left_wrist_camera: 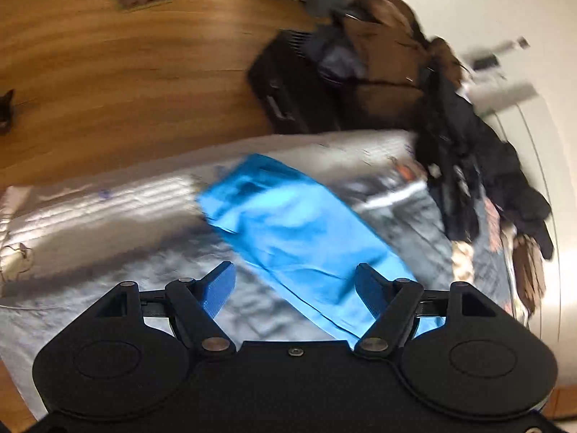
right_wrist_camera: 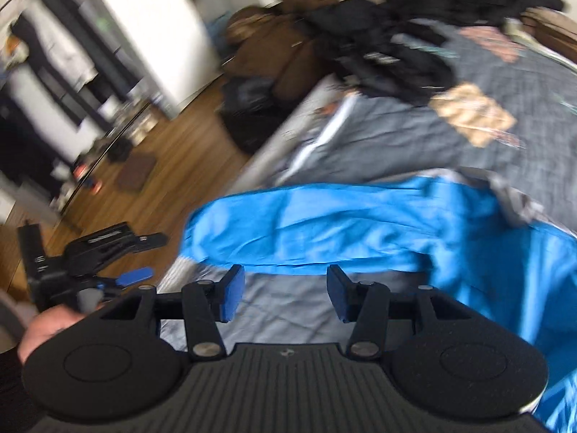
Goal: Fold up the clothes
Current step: 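Move the left gripper to the blue sleeve cuff and close on it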
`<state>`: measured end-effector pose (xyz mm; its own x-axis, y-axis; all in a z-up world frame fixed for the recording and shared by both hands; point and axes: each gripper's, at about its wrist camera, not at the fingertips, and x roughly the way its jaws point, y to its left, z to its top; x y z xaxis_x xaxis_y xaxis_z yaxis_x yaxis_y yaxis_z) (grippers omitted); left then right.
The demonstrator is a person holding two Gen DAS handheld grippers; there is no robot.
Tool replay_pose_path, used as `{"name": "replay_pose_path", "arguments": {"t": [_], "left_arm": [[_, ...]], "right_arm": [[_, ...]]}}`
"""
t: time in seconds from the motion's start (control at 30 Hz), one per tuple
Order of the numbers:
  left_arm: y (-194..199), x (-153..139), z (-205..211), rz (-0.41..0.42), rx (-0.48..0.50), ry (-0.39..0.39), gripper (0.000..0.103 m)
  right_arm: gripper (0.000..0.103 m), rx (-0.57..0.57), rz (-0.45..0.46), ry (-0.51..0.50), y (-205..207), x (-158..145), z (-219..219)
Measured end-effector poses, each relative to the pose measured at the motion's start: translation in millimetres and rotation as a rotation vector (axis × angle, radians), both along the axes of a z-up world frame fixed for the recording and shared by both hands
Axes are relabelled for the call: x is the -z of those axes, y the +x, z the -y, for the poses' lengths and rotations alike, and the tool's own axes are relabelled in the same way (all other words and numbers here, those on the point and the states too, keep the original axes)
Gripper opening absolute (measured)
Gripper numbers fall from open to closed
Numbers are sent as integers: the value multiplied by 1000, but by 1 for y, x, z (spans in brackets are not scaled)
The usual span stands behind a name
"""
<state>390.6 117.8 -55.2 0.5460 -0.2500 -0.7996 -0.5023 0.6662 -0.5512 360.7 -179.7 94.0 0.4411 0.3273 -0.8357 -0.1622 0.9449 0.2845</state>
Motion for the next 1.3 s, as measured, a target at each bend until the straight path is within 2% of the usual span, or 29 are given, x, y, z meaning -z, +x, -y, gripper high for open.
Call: {"name": "replay_pose_path", "arguments": {"t": [0.17, 0.27, 0.4, 0.57, 0.67, 0.8, 1.07, 1.1, 1.17, 1.23, 1.3], "left_arm": [[8, 32, -14, -21, -78, -48, 68], [13, 51, -23, -34, -125, -77, 63], [20, 76, -34, -51, -188, -115, 63], [27, 104, -40, -71, -258, -170, 63], [31, 117, -37, -88, -263, -183, 63], [35, 129, -36, -67, -284, -221, 63], [57, 142, -35, -72, -277, -213, 62], [58, 142, -34, -65, -285, -215, 59], [59, 140, -35, -47, -294, -211, 28], [62, 135, -37, -19, -289, -213, 21], [65, 125, -41, 15, -259, -214, 19]], "right_arm": [[49, -99, -12, 27, 25, 13, -46], [49, -116, -19, 49, 36, 19, -63], [49, -125, -38, 76, 45, 25, -74], [49, -116, -67, 89, 47, 33, -72], [49, -110, -86, 88, 47, 38, -66], [49, -94, -109, 83, 47, 45, -58], [49, -66, -130, 75, 45, 54, -44], [49, -62, -131, 76, 43, 54, -42], [49, -55, -131, 75, 40, 54, -39], [49, -38, -130, 77, 35, 53, -34], [49, -16, -132, 80, 30, 52, -28]]}}
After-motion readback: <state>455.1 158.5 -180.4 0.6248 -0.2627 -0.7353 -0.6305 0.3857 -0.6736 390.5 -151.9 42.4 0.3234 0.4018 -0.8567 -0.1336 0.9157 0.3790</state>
